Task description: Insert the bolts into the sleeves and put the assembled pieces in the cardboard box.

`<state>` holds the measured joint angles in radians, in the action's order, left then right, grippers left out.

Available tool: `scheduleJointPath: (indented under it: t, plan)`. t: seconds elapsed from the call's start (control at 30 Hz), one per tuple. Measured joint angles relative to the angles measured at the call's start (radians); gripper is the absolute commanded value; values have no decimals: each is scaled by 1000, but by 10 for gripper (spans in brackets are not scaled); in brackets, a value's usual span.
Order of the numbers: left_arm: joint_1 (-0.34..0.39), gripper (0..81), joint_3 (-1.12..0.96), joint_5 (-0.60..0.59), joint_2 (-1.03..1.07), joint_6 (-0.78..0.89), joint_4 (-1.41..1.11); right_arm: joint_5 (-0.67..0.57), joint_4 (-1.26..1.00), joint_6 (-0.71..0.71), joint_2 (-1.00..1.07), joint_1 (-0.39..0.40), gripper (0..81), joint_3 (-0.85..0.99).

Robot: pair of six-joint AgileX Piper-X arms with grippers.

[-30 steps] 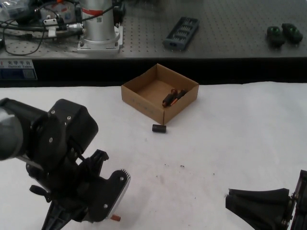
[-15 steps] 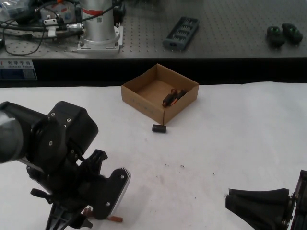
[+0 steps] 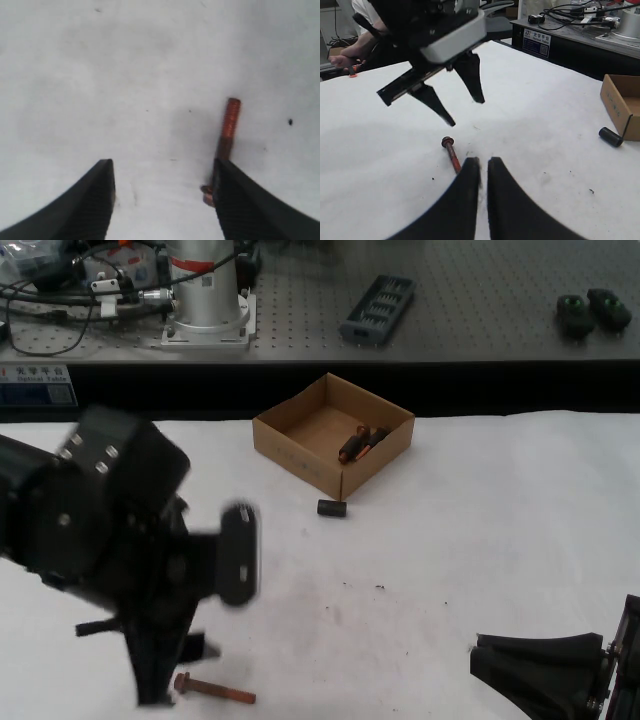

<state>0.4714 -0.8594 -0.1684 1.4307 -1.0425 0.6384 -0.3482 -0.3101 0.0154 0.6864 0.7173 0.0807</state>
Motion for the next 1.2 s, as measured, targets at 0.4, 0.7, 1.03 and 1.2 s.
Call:
scheduleJointPath:
  t: [0.4, 0.7, 1.03, 1.2]
  plan:
    - [0, 429, -73, 45, -170, 1298, -65, 0, 0, 0, 0, 0, 58, 0]
    - [0, 429, 78, 69, -169, 1856, -42, 0, 0, -3, 0, 0, 58, 0]
    - [0, 429, 279, 128, -169, 1964, -205, 0, 0, -15, 0, 0, 58, 0]
    - [0, 429, 300, 126, -169, 1971, -262, 0, 0, -15, 0, 0, 58, 0]
